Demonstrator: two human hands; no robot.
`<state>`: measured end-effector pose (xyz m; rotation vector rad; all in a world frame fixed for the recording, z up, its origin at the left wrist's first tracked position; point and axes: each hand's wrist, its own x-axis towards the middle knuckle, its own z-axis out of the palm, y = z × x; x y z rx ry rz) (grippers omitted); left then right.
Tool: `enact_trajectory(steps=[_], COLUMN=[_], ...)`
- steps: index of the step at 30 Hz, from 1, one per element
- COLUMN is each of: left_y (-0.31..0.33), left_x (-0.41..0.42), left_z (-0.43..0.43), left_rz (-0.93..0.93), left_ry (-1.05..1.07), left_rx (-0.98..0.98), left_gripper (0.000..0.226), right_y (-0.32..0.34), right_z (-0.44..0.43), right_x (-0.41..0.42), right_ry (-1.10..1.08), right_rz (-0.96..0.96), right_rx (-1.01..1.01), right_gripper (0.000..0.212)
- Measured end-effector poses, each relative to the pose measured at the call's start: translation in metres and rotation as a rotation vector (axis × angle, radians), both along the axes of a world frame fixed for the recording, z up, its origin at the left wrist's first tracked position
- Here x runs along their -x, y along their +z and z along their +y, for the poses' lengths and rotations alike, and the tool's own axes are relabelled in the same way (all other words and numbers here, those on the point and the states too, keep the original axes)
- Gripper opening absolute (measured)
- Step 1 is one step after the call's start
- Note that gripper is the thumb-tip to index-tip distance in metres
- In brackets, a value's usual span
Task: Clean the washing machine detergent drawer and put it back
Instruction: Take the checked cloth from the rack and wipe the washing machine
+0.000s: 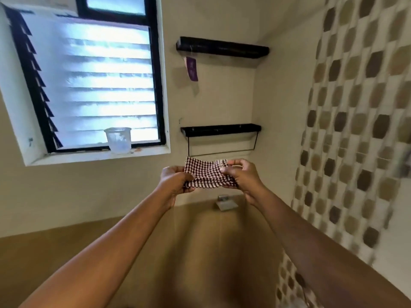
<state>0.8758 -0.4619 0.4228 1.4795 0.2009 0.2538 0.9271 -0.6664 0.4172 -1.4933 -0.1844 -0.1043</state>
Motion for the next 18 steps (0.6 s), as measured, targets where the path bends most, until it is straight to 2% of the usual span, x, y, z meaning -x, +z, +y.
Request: enact_trajectory(steps=[3,8,13,18], left_y=[0.03,0.072,0.121,0.121], left_x=[-0.063,-0.169,-0.257,-0.315], left_z=[0.013,0.041,0.058,0.069], left_rz=[-0.119,-0.261,-0.315,-0.297], left_ry=[0.029,0.064,0.191,0.241], left_rx=[-0.004,-0.058,-0.434,-0.702], left_gripper=[0.031,0.034,0.019,0.017], right_y=[0.029,0.085,0.139,0.142], right_z=[0.012,0.039,0.058,0.074], right_x=[-0.061,-0.175,-0.264,-0.324], right_ry=[0.013,-0.076,-0.167,-0.209], right_rz=[-0.124,-0.284,-0.4,-0.378], right_rx=[0.057,0.191,0.434,0.608], right_gripper=[0.047,0.037,0.033,0.023])
